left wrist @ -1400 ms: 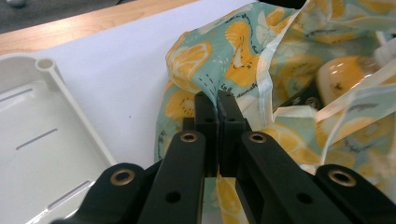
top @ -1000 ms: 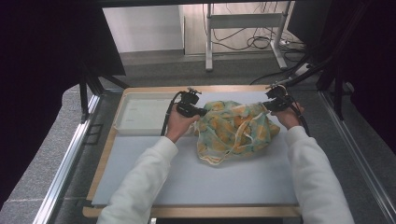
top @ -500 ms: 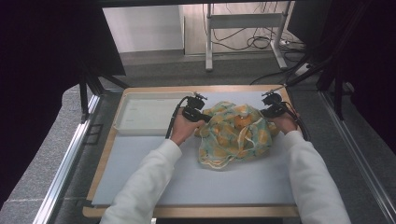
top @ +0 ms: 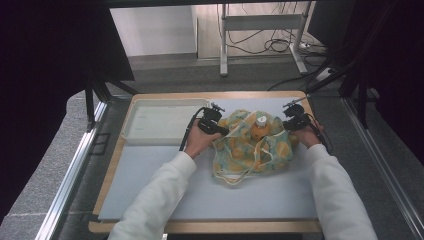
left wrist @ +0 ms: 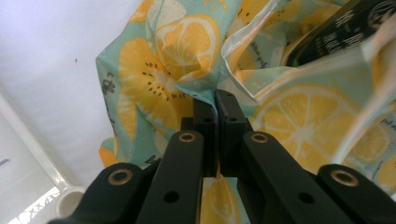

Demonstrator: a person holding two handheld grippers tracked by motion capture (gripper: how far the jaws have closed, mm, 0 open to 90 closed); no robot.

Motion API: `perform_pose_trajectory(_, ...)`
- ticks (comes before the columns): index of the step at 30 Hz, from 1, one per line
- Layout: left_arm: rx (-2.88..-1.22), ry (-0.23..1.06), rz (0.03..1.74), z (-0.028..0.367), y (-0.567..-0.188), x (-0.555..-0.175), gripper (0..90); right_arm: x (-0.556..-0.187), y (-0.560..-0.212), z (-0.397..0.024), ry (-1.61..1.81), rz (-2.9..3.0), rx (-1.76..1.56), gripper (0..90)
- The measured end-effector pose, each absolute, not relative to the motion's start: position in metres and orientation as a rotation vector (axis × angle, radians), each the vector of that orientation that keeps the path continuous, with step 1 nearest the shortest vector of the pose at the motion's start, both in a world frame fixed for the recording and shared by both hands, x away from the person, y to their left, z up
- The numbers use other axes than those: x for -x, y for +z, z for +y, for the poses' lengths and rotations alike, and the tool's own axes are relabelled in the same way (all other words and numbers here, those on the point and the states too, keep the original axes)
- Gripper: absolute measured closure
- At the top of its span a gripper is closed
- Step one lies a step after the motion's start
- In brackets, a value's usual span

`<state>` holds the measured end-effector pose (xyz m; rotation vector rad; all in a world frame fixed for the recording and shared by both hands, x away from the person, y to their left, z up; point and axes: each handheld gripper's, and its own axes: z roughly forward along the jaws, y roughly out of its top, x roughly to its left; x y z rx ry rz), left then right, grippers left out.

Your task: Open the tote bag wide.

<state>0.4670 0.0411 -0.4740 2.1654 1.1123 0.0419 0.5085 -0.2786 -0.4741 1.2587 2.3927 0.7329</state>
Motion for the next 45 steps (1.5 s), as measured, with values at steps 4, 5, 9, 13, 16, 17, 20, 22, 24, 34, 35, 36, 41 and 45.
perform_pose_trajectory(4,-2.152,0.047,1.111,0.042,-0.472,-0.467,87.9,-0.504,-0.46,-0.285,0.804,2.37,-1.258,89.5)
perform_pose_trajectory(5,-2.151,0.048,1.111,0.042,-0.472,-0.467,87.6,-0.501,-0.455,-0.288,0.809,2.362,-1.253,89.5)
perform_pose_trajectory(9,-2.164,0.049,1.119,0.041,-0.475,-0.467,87.1,-0.5,-0.457,-0.291,0.8,2.365,-1.266,89.5)
perform_pose_trajectory(13,-2.179,0.045,1.126,0.039,-0.481,-0.466,85.7,-0.498,-0.464,-0.296,0.813,2.367,-1.292,89.5)
perform_pose_trajectory(16,-2.176,0.044,1.124,0.039,-0.482,-0.466,85.8,-0.494,-0.459,-0.3,0.863,2.348,-1.296,86.7)
perform_pose_trajectory(17,-2.172,0.044,1.123,0.039,-0.482,-0.466,85.9,-0.491,-0.455,-0.303,0.885,2.332,-1.294,81.5)
perform_pose_trajectory(20,-2.178,0.043,1.124,0.04,-0.482,-0.467,86.5,-0.484,-0.442,-0.31,0.946,2.3,-1.284,75.8)
perform_pose_trajectory(22,-2.178,0.043,1.123,0.04,-0.482,-0.467,86.8,-0.479,-0.434,-0.314,0.986,2.29,-1.27,71.5)
perform_pose_trajectory(24,-2.176,0.045,1.12,0.039,-0.481,-0.466,87.1,-0.473,-0.426,-0.316,1.023,2.303,-1.245,63.5)
perform_pose_trajectory(34,-2.173,0.05,1.117,0.039,-0.481,-0.465,87.9,-0.49,-0.447,-0.293,0.924,2.373,-1.222,50.8)
perform_pose_trajectory(35,-2.173,0.05,1.117,0.039,-0.481,-0.465,88.0,-0.49,-0.447,-0.293,0.924,2.373,-1.222,50.8)
perform_pose_trajectory(36,-2.173,0.05,1.117,0.039,-0.481,-0.466,88.0,-0.493,-0.451,-0.29,0.909,2.392,-1.225,54.4)
perform_pose_trajectory(41,-2.172,0.051,1.116,0.041,-0.482,-0.467,88.4,-0.501,-0.465,-0.282,0.829,2.448,-1.223,88.2)
perform_pose_trajectory(45,-2.167,0.054,1.123,0.04,-0.485,-0.468,88.6,-0.505,-0.471,-0.286,0.797,2.437,-1.263,89.2)
